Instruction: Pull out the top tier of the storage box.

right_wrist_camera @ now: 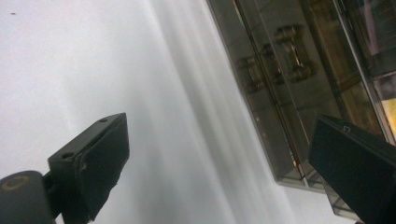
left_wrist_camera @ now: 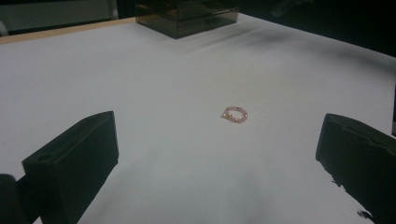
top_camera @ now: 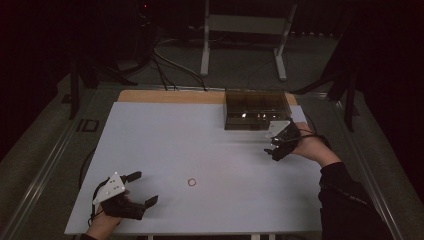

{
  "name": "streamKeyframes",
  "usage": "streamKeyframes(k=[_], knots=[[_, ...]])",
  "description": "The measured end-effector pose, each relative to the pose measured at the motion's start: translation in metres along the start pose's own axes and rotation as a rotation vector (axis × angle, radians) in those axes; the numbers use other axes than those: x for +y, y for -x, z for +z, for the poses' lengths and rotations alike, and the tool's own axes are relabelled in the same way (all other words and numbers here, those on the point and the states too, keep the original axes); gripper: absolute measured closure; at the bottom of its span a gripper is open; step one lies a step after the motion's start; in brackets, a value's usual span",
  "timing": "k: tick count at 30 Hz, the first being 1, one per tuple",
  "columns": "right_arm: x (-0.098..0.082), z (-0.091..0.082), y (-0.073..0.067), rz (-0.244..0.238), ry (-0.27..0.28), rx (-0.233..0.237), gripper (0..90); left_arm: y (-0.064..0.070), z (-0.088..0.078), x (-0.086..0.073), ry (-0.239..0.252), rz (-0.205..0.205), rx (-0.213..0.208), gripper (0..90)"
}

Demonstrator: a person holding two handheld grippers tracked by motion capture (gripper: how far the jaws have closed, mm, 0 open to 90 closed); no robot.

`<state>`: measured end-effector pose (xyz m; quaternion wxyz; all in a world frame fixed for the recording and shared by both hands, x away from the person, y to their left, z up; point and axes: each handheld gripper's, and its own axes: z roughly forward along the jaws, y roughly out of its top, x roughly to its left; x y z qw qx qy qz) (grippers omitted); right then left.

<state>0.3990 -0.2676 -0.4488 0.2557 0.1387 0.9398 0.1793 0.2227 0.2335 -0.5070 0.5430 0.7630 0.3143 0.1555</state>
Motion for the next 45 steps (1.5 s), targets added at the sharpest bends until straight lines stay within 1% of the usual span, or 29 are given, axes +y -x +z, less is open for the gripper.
streamKeyframes(k=[1,3,4,6,8,9,12,14,15,17,18,21,24,27,29,30,31,33,35,37,39,41,42,43,44,45], knots=[[-0.001,-0.001,0.004,0.008,-0.003,0.022,5.9,0.0,0.0,0.0,0.006,0.001,0.001,0.0],[-0.002,-0.005,0.01,0.023,0.003,0.038,6.3,0.0,0.0,0.0,0.004,-0.003,0.0,0.0],[-0.002,-0.007,0.014,0.03,0.009,0.053,6.6,0.0,0.0,0.0,-0.001,-0.001,0.001,0.0],[-0.004,-0.011,0.021,0.035,0.014,0.059,6.6,0.0,0.0,0.0,0.007,-0.002,0.001,0.0],[-0.005,-0.013,0.027,0.038,0.016,0.074,6.6,0.0,0.0,0.0,0.009,-0.001,0.001,0.0],[-0.006,-0.013,0.03,0.03,0.002,0.079,6.6,0.0,0.0,0.0,0.004,-0.003,0.002,0.0],[-0.007,-0.013,0.036,-0.021,-0.039,0.091,6.6,0.0,-0.001,0.0,0.01,-0.004,0.005,0.0],[-0.006,-0.015,0.04,-0.035,-0.045,0.094,8.6,0.0,-0.001,0.0,0.008,-0.005,0.007,0.0],[-0.005,-0.016,0.042,-0.044,-0.038,0.095,8.6,-0.001,-0.001,-0.001,0.006,-0.007,0.008,0.0],[-0.003,-0.018,0.047,-0.049,-0.036,0.096,9.3,-0.001,-0.001,0.0,0.007,-0.007,0.009,0.0],[-0.002,-0.019,0.049,-0.062,-0.035,0.091,9.5,0.0,-0.001,0.0,0.009,-0.009,0.009,0.0],[0.0,-0.019,0.056,-0.073,-0.056,0.088,9.8,0.0,0.0,-0.001,-0.002,-0.005,0.012,0.0],[0.002,-0.019,0.063,-0.076,-0.078,0.094,11.8,0.0,-0.001,-0.001,0.004,-0.011,0.016,0.0],[0.003,-0.018,0.069,-0.096,-0.098,0.092,11.9,-0.001,0.0,-0.001,-0.003,-0.013,0.019,0.0],[0.004,-0.018,0.072,-0.102,-0.11,0.1,12.1,-0.001,0.0,-0.001,0.002,-0.016,0.021,0.0],[0.005,-0.018,0.074,-0.093,-0.12,0.104,13.5,-0.001,-0.001,-0.001,0.002,-0.017,0.023,0.0],[0.005,-0.019,0.077,-0.071,-0.14,0.109,15.2,0.0,-0.001,-0.001,0.0,-0.017,0.024,0.0],[0.006,-0.021,0.082,-0.037,-0.148,0.086,17.6,0.0,-0.001,-0.001,0.0,-0.016,0.027,0.0],[0.006,-0.023,0.084,-0.005,-0.165,0.106,21.1,0.0,-0.001,-0.001,0.003,-0.02,0.029,0.0],[0.005,-0.023,0.085,-0.023,-0.18,0.095,25.4,0.0,-0.001,-0.002,-0.001,-0.021,0.032,0.0],[0.005,-0.021,0.082,-0.046,-0.161,0.06,33.3,-0.001,-0.001,-0.002,0.0,-0.025,0.034,0.0],[0.004,-0.019,0.079,-0.104,-0.145,0.032,37.0,-0.001,-0.001,-0.002,0.004,-0.032,0.034,0.0],[0.004,-0.017,0.078,-0.127,-0.13,0.03,42.1,-0.001,0.0,-0.002,0.0,-0.031,0.037,0.0],[0.004,-0.016,0.077,-0.152,-0.123,0.041,45.9,-0.001,0.0,-0.002,-0.002,-0.032,0.039,0.0],[0.005,-0.015,0.076,-0.17,-0.118,0.047,47.0,-0.001,0.0,-0.002,-0.001,-0.033,0.039,0.0],[0.006,-0.013,0.076,-0.185,-0.109,0.053,51.8,-0.001,0.0,-0.001,0.001,-0.034,0.039,0.0]])
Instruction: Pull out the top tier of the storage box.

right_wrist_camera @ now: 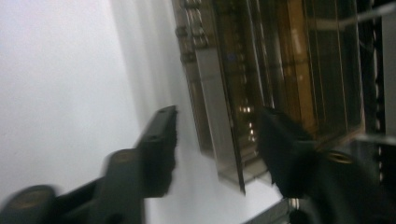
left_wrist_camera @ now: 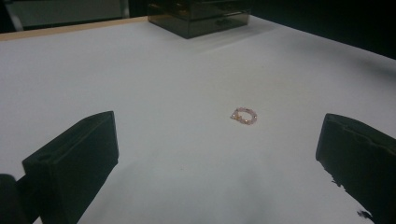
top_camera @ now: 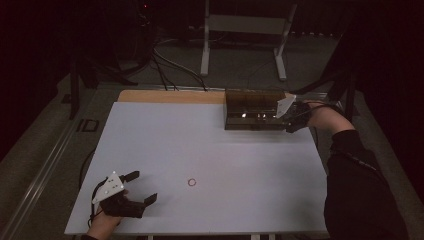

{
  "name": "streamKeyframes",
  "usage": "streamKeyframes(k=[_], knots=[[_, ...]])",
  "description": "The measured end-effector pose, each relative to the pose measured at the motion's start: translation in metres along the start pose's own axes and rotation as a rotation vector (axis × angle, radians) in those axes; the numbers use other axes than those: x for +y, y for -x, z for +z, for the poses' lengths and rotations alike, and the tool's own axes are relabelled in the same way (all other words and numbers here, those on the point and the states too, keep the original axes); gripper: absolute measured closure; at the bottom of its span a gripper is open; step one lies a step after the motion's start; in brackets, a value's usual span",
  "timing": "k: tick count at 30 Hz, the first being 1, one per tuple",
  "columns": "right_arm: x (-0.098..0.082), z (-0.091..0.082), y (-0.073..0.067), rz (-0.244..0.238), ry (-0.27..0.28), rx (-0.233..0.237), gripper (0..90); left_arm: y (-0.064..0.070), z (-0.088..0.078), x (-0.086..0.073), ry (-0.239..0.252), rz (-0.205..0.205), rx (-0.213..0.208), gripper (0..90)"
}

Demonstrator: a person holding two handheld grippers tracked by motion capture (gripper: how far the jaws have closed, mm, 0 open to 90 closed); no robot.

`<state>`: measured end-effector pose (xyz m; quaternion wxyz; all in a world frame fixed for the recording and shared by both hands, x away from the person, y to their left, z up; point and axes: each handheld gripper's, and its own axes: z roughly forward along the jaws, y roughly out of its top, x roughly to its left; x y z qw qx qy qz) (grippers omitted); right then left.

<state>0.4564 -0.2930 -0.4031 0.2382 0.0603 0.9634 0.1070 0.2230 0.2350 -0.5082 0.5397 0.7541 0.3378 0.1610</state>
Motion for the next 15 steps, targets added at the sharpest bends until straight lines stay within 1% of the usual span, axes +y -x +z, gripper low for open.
streamKeyframes(k=[1,2,3,4,5,6,8,9,10,12,13,15], knots=[[0.001,0.001,0.001,-0.006,0.004,0.012,55.0,0.0,0.0,0.0,0.002,0.0,0.0,0.0],[0.003,0.003,0.001,-0.019,0.005,0.023,55.7,0.0,0.0,0.0,0.0,0.001,0.0,0.0],[0.005,0.004,0.001,-0.047,0.002,0.017,57.3,0.001,0.0,0.0,-0.003,0.004,0.0,0.0],[0.006,0.006,0.002,-0.064,0.0,0.009,58.1,0.001,0.0,0.0,-0.004,0.005,0.0,0.0],[0.008,0.007,0.003,-0.067,-0.007,0.016,59.8,0.001,0.0,0.0,-0.003,0.005,0.001,0.0],[0.009,0.009,0.003,-0.078,-0.011,0.009,61.3,0.001,0.0,0.0,-0.001,0.003,0.001,0.0],[0.01,0.011,0.004,-0.082,-0.014,0.008,62.6,0.001,0.0,0.0,-0.003,0.003,0.003,0.0],[0.011,0.012,0.005,-0.082,-0.015,0.018,66.0,0.001,0.0,-0.001,-0.008,0.004,0.01,0.0],[0.014,0.014,0.008,-0.095,-0.026,0.038,72.0,0.001,0.0,0.0,-0.004,0.004,0.01,0.0],[0.016,0.017,0.009,-0.121,-0.041,0.043,75.5,0.001,-0.001,0.0,0.001,0.002,0.009,0.0],[0.017,0.019,0.009,-0.128,-0.042,0.053,76.2,0.001,0.0,0.0,0.001,0.002,0.007,0.0],[0.02,0.022,0.009,-0.158,-0.051,0.051,77.3,0.001,0.0,0.0,-0.006,0.002,0.007,0.0]])
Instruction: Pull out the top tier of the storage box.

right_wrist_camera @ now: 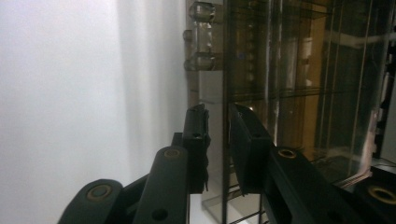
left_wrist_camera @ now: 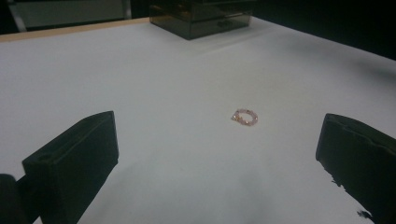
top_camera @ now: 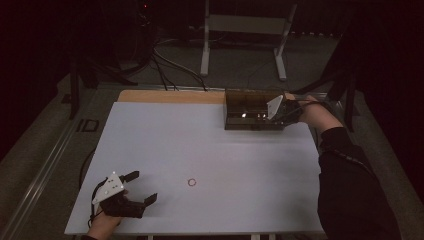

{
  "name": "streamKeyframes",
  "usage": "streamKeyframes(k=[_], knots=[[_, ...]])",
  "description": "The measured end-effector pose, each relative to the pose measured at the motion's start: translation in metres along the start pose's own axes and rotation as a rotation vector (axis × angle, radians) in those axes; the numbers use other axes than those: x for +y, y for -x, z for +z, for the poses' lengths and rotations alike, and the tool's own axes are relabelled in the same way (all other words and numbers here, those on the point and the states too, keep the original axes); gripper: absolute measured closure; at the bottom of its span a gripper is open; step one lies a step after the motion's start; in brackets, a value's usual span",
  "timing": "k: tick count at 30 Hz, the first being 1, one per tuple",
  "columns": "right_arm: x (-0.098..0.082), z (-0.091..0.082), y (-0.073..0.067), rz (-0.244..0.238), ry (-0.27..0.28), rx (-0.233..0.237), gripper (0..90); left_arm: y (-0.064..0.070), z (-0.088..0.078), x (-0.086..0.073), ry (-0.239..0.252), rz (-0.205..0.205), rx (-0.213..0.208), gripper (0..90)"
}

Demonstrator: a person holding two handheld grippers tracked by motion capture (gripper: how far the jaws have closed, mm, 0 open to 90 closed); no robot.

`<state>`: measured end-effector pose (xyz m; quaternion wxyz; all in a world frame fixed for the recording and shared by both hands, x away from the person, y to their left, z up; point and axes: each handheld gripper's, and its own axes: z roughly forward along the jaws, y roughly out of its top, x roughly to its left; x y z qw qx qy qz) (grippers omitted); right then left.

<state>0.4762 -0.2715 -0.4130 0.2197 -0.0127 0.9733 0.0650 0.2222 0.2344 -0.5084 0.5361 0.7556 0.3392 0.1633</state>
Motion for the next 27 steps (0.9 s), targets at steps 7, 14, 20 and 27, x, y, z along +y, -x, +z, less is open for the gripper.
streamKeyframes(k=[7,14,20,27], knots=[[0.0083,0.0093,0.0025,-0.061,-0.034,0.012,81.7,-0.0004,-0.0006,0.0001,0.003,-0.003,-0.004,0.0],[0.0061,0.0106,0.0077,-0.032,-0.01,0.042,83.7,-0.0007,-0.0008,0.0002,0.005,-0.003,-0.006,0.0],[0.0082,0.0093,0.0093,-0.033,-0.021,0.069,84.6,-0.0008,-0.0002,0.0,0.001,-0.006,-0.007,0.0],[0.0057,0.0051,0.0056,-0.032,-0.01,0.101,85.2,-0.001,-0.0002,-0.0002,-0.001,-0.003,-0.008,0.0]])
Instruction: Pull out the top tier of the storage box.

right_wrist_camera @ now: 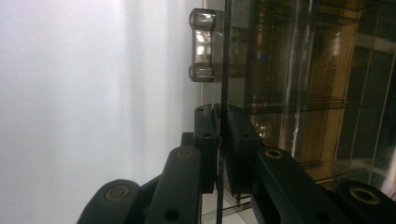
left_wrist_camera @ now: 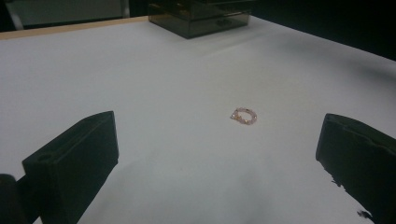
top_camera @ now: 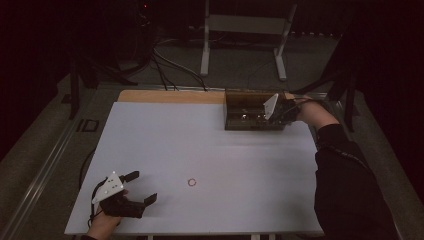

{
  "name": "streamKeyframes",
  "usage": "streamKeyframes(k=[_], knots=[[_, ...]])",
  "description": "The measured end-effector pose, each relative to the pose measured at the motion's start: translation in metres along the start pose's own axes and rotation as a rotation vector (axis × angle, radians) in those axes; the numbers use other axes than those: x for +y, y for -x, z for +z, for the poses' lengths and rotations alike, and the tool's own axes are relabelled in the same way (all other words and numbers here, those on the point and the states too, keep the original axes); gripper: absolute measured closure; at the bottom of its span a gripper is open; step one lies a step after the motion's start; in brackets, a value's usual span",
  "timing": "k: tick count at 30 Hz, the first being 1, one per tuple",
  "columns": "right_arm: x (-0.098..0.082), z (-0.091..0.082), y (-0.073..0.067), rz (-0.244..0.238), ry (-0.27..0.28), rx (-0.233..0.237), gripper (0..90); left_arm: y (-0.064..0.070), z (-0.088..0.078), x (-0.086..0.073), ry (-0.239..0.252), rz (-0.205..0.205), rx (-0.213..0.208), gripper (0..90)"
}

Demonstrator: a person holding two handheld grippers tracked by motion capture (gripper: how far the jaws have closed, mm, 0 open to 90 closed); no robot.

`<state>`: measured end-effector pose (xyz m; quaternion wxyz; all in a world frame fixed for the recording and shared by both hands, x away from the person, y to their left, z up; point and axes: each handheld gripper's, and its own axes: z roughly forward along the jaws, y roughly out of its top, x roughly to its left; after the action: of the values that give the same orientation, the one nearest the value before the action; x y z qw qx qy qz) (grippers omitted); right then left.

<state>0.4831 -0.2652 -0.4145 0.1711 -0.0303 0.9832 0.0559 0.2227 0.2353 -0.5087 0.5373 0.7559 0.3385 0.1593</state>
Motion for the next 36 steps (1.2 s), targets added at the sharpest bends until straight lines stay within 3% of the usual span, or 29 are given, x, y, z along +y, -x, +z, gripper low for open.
streamKeyframes(k=[11,36], knots=[[-0.006,-0.007,-0.011,0.024,0.051,0.034,86.0,0.0,0.0,0.0,0.002,-0.001,-0.003,0.0],[-0.005,-0.011,-0.034,0.016,0.052,0.028,86.8,0.0,0.0,0.001,0.004,0.002,-0.006,0.0]])
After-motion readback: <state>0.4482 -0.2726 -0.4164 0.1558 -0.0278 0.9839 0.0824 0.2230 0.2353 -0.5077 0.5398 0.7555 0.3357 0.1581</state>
